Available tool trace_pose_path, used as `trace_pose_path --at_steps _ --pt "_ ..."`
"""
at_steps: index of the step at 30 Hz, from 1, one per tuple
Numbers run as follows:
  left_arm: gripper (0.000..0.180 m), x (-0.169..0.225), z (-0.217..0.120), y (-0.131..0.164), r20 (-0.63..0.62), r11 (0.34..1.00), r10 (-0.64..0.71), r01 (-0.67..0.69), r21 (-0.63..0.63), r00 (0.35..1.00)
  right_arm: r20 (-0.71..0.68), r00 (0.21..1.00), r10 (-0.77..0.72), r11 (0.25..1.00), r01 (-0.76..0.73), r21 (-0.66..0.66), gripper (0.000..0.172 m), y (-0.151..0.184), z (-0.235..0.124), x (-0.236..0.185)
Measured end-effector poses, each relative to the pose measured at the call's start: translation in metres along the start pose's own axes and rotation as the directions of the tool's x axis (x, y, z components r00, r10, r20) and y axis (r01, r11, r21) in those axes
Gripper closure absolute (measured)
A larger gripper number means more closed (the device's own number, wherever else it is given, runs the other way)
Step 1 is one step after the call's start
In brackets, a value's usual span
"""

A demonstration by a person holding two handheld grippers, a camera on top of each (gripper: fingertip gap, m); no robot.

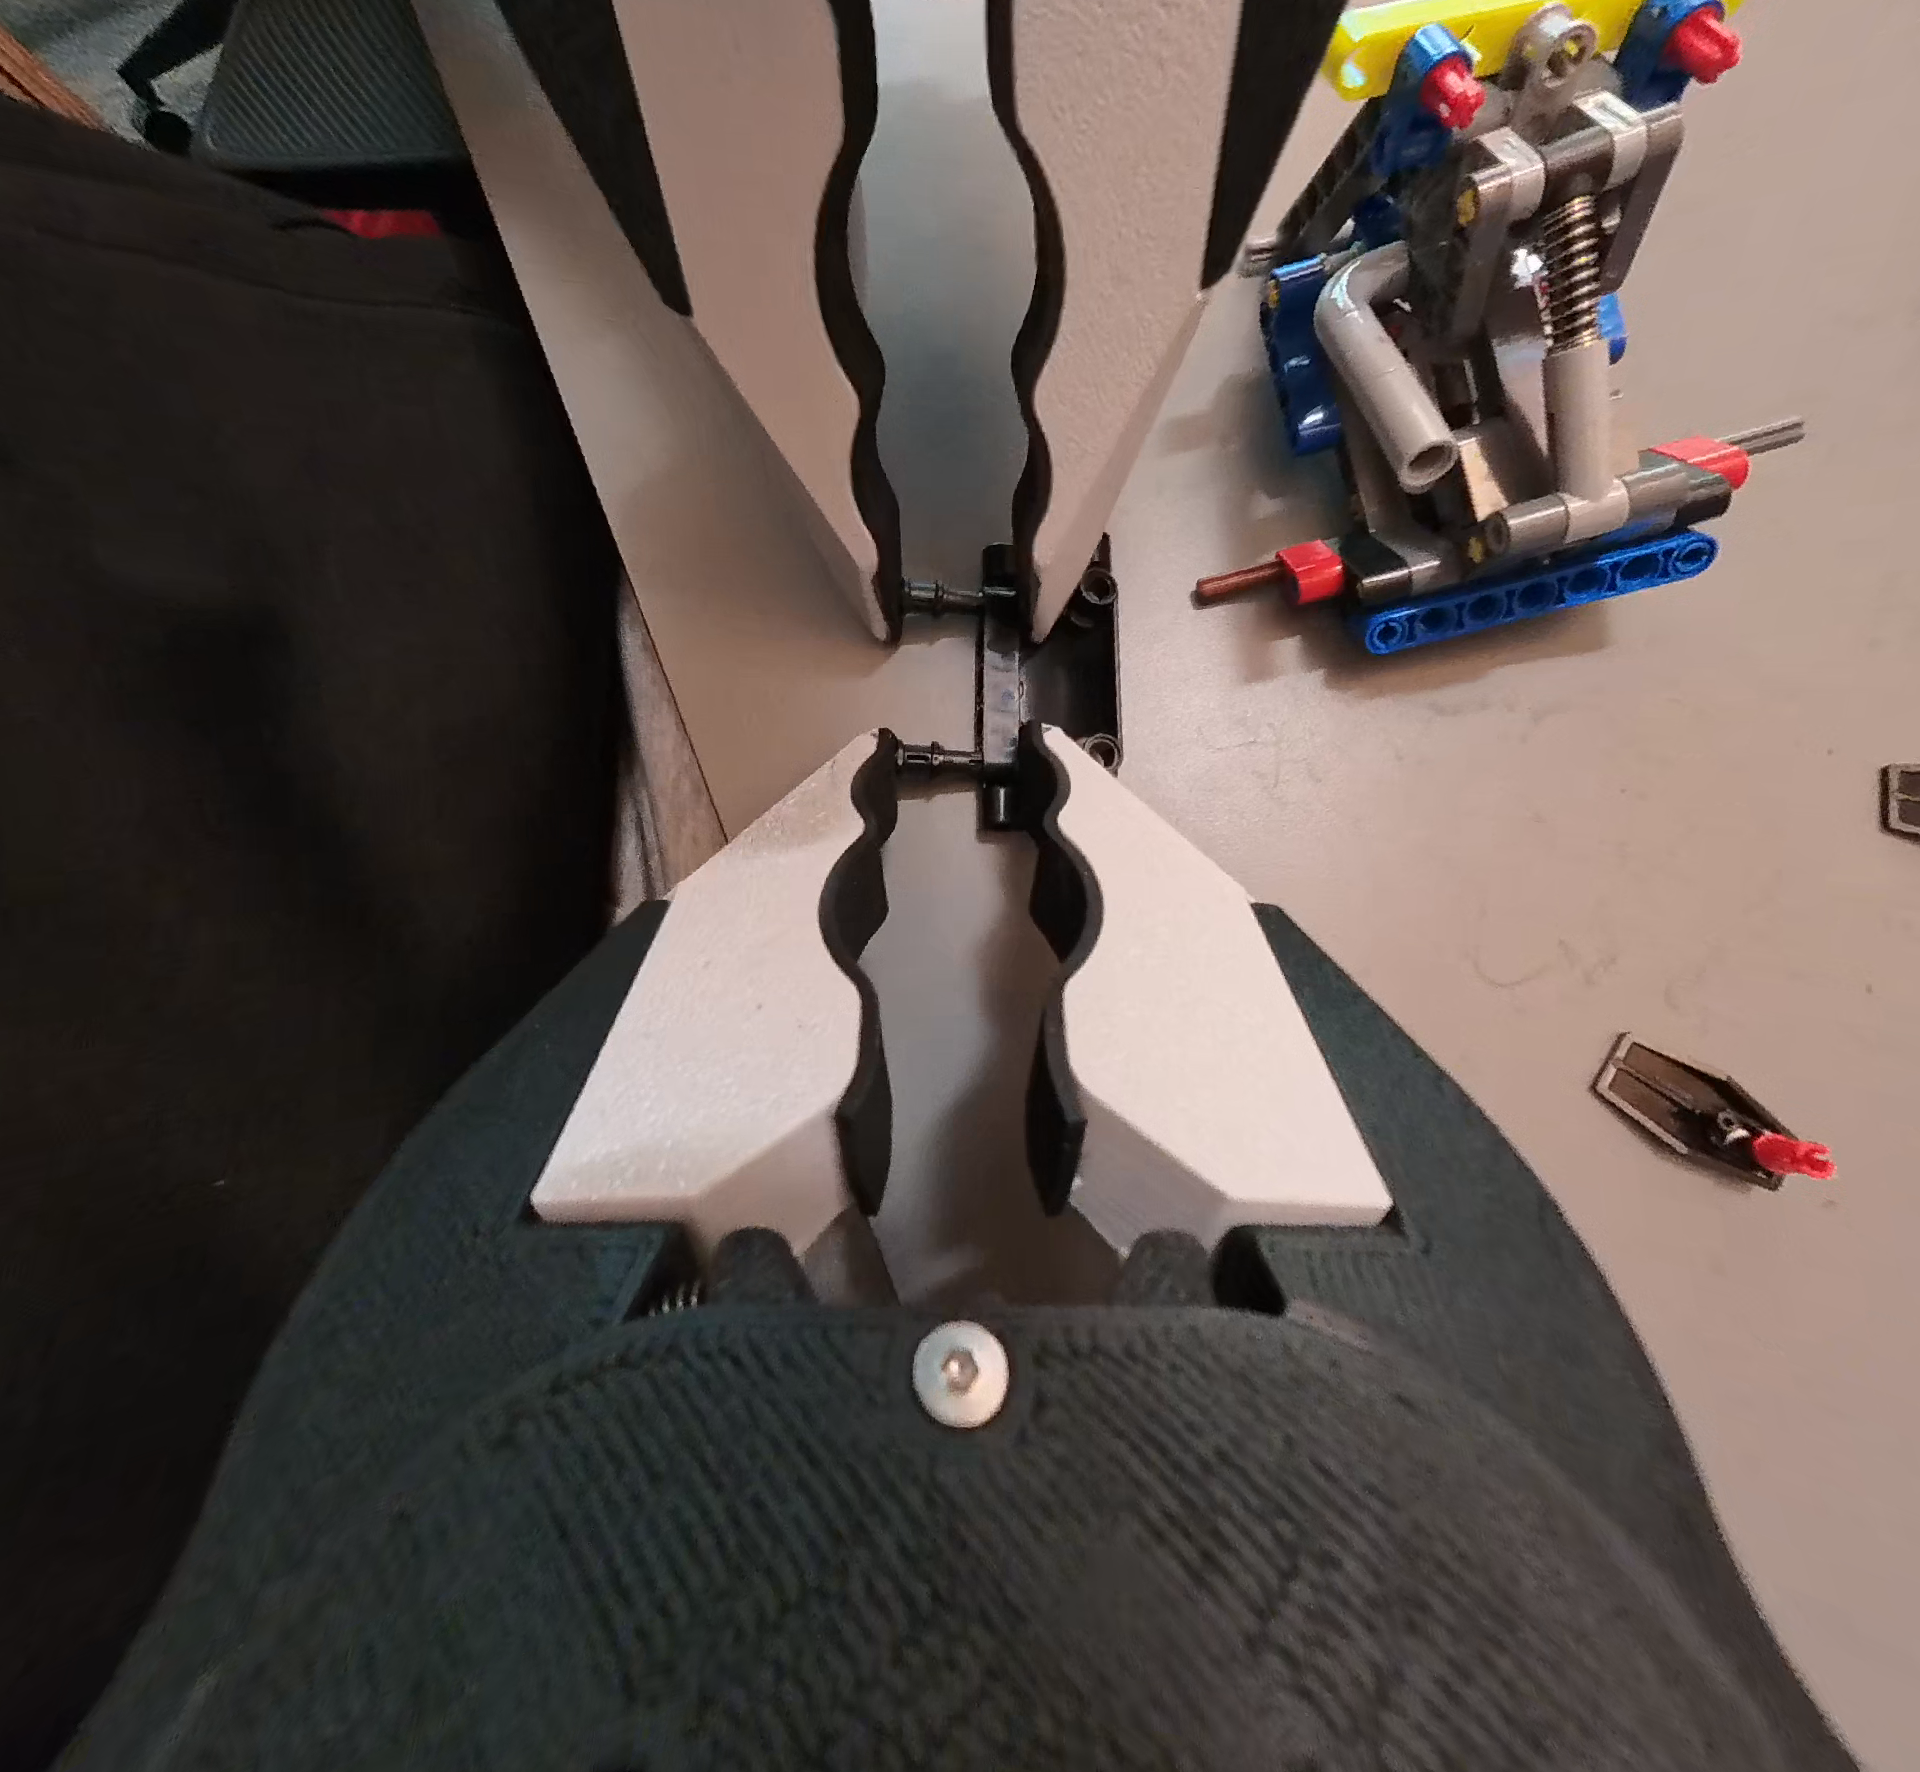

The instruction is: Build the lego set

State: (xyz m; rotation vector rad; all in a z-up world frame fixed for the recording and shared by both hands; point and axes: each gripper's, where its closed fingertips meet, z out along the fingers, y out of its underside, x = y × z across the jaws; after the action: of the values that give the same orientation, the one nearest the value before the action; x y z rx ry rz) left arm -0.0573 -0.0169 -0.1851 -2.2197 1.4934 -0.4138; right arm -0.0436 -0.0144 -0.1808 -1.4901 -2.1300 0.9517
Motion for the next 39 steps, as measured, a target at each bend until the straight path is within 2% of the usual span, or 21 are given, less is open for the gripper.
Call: trace_pose_path --at_steps 10,16,19,21,23,26,28,31,33,35,38,39 --pt "0.161 0.0 0.001 -0.001 -0.017 0.997 -0.045 0.046 0.058 0.999 -0.028 1.0 -0.008 0.998 0.01 0.067 0.15 -0.001 0.001 0.0" --pt "0.16 -0.001 0.0 -0.003 0.004 0.979 -0.093 0.091 0.185 0.996 -0.028 0.998 0.047 0.992 -0.044 0.116 0.151 -0.003 0.0 0.002" --pt "0.159 0.003 0.001 -0.005 0.046 0.971 -0.038 0.027 0.236 0.998 -0.033 0.999 -0.016 0.996 0.019 0.087 0.15 -0.001 -0.002 -0.002" --pt "0.159 0.009 0.003 -0.009 0.037 0.962 -0.034 0.022 0.274 0.999 0.026 0.999 -0.046 0.998 0.045 0.048 0.143 0.003 -0.009 -0.013" --pt "0.159 0.009 0.003 -0.009 0.067 0.958 0.003 -0.022 0.285 0.998 0.004 0.996 -0.089 0.994 0.088 0.068 0.137 -0.001 -0.025 -0.01" --pt "0.158 0.011 0.002 -0.007 0.07 0.958 0.048 -0.066 0.279 0.996 -0.071 0.997 -0.033 0.984 0.045 0.17 0.125 -0.017 -0.042 0.015" --pt "0.159 0.011 0.002 -0.008 0.079 0.956 0.095 -0.113 0.271 0.992 -0.027 0.999 0.018 0.985 -0.013 0.175 0.122 -0.017 -0.031 0.022" --pt "0.159 0.011 0.001 -0.008 0.096 0.956 0.131 -0.151 0.251 0.987 0.027 1.0 0.014 0.999 -0.016 0.052 0.138 -0.004 -0.004 0.021" --pt "0.159 0.011 0.0 -0.008 0.127 0.955 0.14 -0.168 0.244 0.982 0.042 0.999 -0.023 0.999 0.021 0.05 0.167 -0.007 0.003 0.017" --pt "0.156 0.008 -0.002 -0.006 0.186 0.957 0.122 -0.165 0.238 0.975 0.033 0.999 -0.02 0.999 0.019 0.049 0.169 -0.008 0.004 0.017" --pt "0.149 -0.008 -0.011 0.002 0.368 0.974 0.008 -0.091 0.209 0.93 -0.07 0.997 0.02 0.999 -0.016 0.049 0.17 -0.007 0.001 0.026" --pt "0.153 -0.006 -0.013 0.004 0.392 0.974 -0.029 -0.062 0.217 0.92 -0.098 0.995 0.034 0.998 -0.029 0.053 0.171 -0.008 0.0 0.026"
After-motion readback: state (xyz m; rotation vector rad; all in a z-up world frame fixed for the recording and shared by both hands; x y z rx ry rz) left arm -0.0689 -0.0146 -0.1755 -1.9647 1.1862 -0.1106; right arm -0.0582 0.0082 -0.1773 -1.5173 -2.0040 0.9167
